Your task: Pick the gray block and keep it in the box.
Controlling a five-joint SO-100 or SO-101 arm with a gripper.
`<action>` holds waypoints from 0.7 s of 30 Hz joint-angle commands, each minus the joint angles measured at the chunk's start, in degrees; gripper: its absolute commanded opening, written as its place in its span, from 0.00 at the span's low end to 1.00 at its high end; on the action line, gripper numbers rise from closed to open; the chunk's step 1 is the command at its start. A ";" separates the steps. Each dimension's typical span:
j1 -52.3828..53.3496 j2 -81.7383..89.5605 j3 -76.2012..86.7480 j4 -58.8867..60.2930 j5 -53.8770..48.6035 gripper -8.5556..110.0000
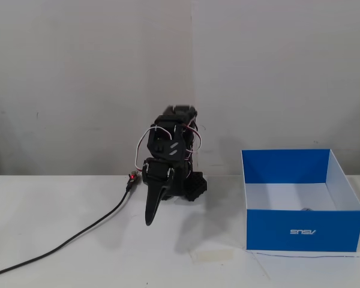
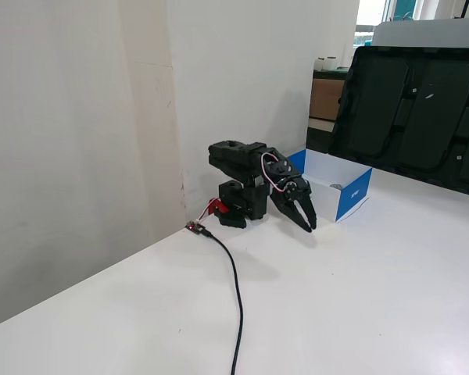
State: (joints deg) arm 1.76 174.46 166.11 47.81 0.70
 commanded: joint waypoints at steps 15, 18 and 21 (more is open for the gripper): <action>-1.41 21.88 7.38 14.41 2.46 0.07; -1.49 21.88 8.00 14.68 2.55 0.07; -1.58 21.88 8.09 16.00 2.55 0.07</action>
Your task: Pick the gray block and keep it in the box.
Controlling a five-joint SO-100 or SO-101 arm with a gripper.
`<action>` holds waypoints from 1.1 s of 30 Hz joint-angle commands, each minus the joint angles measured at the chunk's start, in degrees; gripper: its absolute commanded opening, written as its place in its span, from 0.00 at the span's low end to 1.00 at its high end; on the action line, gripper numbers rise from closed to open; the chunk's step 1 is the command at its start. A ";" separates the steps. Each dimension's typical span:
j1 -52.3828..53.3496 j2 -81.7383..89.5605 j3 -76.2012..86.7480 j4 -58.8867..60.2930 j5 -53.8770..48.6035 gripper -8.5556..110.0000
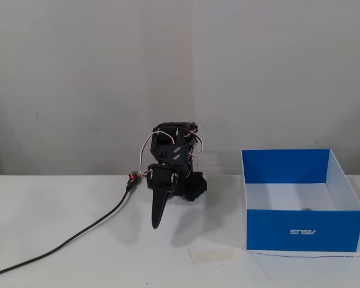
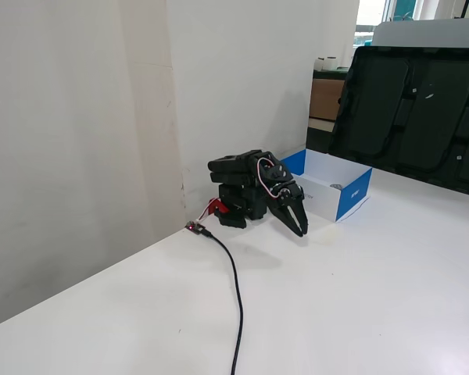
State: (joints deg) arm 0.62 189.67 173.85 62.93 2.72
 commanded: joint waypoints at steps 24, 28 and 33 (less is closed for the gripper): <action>-1.05 6.77 0.26 1.32 0.44 0.07; -1.05 6.77 0.26 1.32 0.44 0.07; -1.05 6.77 0.26 1.32 0.44 0.07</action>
